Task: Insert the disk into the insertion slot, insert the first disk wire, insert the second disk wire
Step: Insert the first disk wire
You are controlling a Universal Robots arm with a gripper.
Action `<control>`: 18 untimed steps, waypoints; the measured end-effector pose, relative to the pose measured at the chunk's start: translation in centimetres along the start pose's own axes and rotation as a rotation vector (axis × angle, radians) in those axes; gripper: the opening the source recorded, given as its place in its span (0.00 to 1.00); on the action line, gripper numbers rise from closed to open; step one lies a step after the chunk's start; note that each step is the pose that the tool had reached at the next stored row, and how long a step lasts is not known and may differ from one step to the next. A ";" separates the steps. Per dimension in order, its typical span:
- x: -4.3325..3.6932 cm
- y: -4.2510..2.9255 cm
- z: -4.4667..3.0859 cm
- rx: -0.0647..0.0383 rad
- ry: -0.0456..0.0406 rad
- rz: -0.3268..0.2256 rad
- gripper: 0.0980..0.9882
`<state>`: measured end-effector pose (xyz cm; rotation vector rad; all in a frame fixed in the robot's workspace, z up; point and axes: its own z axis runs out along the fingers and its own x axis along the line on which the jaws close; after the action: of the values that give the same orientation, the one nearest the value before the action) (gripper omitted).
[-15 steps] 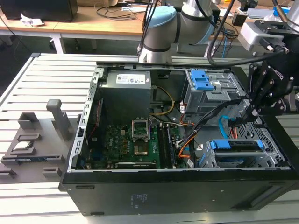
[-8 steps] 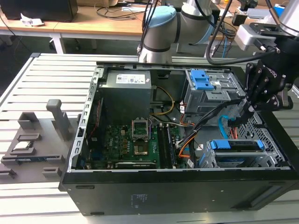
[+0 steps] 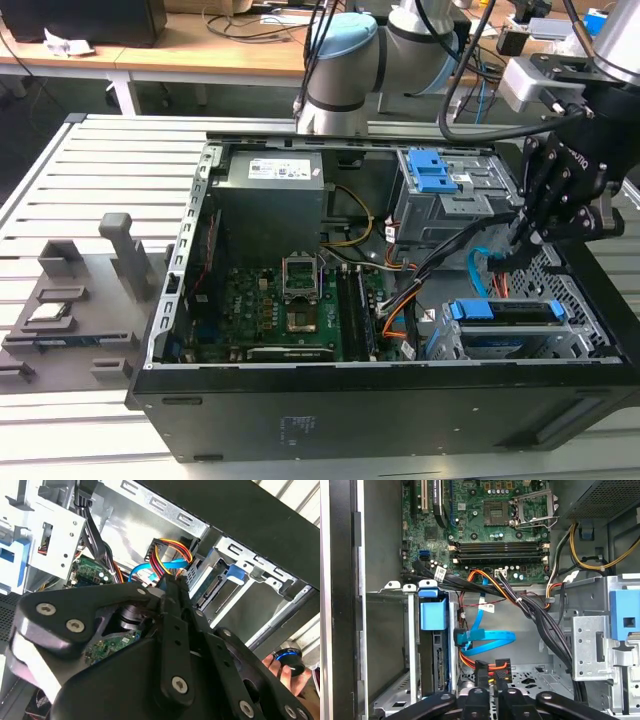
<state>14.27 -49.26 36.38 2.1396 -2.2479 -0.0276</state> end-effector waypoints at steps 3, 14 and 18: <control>0.00 0.01 -0.20 0.000 0.0015 0.000 0.16; 0.01 0.32 0.43 0.001 0.0083 0.000 0.16; 0.01 0.31 0.80 0.002 0.0242 0.001 0.16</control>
<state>13.93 -49.26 35.59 2.1278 -2.2366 0.0001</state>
